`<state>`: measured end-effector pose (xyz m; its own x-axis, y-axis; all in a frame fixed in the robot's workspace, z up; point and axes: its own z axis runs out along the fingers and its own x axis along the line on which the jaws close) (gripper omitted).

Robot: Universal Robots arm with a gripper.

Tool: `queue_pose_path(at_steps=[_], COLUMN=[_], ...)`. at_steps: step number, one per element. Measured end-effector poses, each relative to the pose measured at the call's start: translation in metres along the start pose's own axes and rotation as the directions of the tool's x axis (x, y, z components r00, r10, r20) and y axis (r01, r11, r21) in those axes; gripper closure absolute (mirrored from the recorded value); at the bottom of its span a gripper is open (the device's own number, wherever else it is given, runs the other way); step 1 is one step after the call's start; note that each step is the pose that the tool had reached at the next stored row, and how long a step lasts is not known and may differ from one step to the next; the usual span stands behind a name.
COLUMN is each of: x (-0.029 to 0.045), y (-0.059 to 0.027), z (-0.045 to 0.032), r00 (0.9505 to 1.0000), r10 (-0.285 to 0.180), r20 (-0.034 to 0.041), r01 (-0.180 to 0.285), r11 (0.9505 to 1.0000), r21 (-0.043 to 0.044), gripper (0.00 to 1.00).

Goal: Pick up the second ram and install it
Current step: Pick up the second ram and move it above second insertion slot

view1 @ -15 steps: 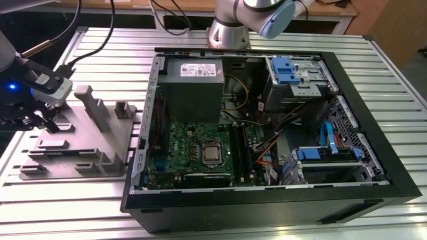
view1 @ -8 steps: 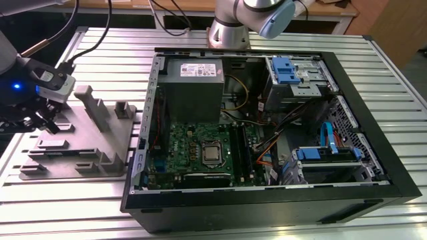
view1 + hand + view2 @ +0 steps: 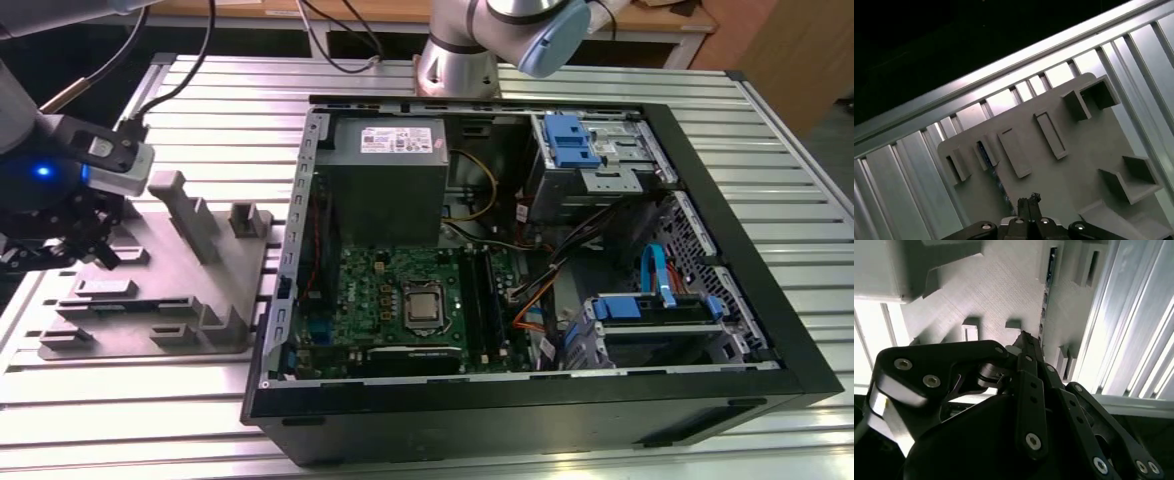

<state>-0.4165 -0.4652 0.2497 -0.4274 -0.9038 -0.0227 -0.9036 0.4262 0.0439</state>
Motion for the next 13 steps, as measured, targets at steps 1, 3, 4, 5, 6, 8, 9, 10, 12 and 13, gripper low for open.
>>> queue_pose_path(at_steps=[1, 3, 4, 5, 6, 8, 9, 10, 12, 13], x=[0.0000, 0.0000, 0.0000, 0.0001, 0.0001, 0.0001, 0.0001, 0.0001, 0.0001, 0.0001], y=[0.0000, -0.0001, -0.0001, -0.0001, -0.0001, -0.0002, -0.0002, -0.0002, -0.0002, -0.0003], z=[0.0003, 0.0012, 0.0016, 0.0020, 0.0024, 0.0033, 0.0037, 0.0041, 0.0049, 0.0054], r00=[0.9998, 0.9985, 0.9974, 0.9959, 0.9941, 0.9894, 0.9867, 0.9836, 0.9765, 0.9723], r10=[-0.018, -0.054, -0.072, -0.090, -0.108, -0.145, -0.163, -0.180, -0.215, -0.234], r20=[-0.0008, -0.0023, -0.0031, -0.0039, -0.0046, -0.0061, -0.0068, -0.0076, -0.0090, -0.0096], r01=[0.018, 0.054, 0.072, 0.090, 0.108, 0.145, 0.163, 0.180, 0.215, 0.233], r11=[0.9998, 0.9986, 0.9974, 0.9959, 0.9941, 0.9895, 0.9867, 0.9836, 0.9765, 0.9723], r21=[-0.0005, -0.0013, -0.0018, -0.0023, -0.0027, -0.0038, -0.0043, -0.0048, -0.0060, -0.0065], gripper=[0.90, 0.90, 0.90, 0.90, 0.90, 0.90, 0.90, 0.90, 0.90, 0.90])
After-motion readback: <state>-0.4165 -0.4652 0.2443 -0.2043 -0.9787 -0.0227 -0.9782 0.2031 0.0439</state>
